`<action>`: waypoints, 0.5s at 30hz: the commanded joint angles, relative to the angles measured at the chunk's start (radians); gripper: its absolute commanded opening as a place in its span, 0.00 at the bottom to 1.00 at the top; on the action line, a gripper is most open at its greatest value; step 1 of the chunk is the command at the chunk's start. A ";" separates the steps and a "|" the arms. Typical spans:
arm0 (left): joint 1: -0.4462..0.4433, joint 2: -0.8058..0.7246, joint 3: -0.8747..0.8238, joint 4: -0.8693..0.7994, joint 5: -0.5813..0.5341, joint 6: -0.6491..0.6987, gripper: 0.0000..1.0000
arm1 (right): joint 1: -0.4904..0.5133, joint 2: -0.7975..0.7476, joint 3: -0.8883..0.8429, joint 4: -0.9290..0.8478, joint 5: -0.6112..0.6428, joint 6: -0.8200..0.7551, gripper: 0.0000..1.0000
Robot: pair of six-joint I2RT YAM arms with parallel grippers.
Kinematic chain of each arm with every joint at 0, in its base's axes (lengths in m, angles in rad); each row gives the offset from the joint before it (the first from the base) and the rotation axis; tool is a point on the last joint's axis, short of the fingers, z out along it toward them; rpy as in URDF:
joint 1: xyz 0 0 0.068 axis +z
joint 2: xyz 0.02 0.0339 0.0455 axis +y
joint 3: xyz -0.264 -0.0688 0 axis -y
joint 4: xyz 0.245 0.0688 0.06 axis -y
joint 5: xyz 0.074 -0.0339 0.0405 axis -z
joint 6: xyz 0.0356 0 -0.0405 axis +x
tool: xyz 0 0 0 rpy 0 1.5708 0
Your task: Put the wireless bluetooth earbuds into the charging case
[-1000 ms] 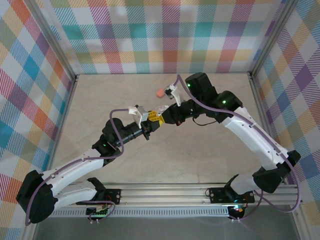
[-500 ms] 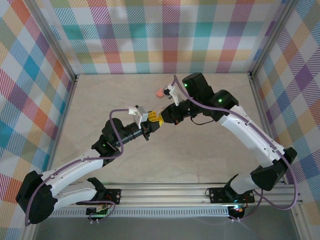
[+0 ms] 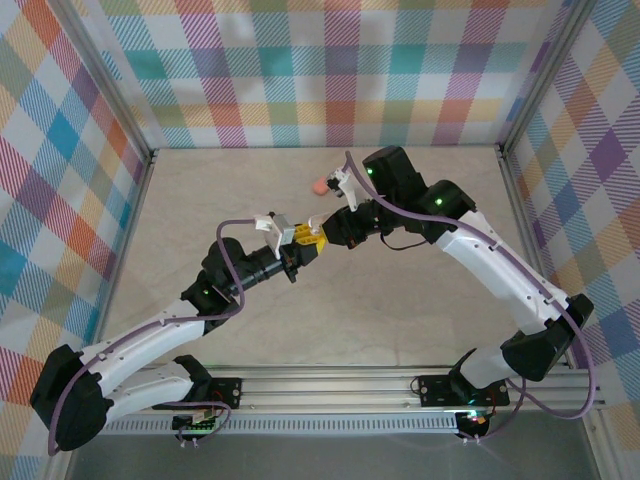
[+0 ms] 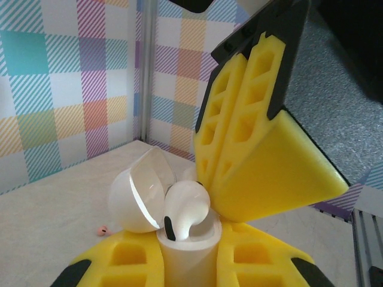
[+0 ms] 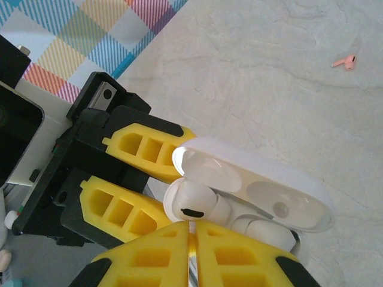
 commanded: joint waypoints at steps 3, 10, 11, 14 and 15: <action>0.005 -0.034 -0.003 0.040 0.018 -0.001 0.00 | -0.001 0.010 0.011 -0.007 -0.005 0.002 0.13; 0.005 -0.031 -0.001 0.034 0.015 0.005 0.00 | -0.002 -0.008 0.025 -0.001 -0.051 -0.019 0.13; 0.005 -0.030 -0.001 0.031 0.015 0.005 0.00 | -0.001 -0.014 0.026 0.002 -0.051 -0.017 0.13; 0.005 -0.027 -0.001 0.031 0.013 0.006 0.00 | -0.001 -0.031 0.038 0.000 -0.045 -0.007 0.15; 0.006 -0.026 -0.001 0.031 0.014 0.006 0.00 | -0.002 -0.037 0.043 -0.003 -0.039 -0.005 0.16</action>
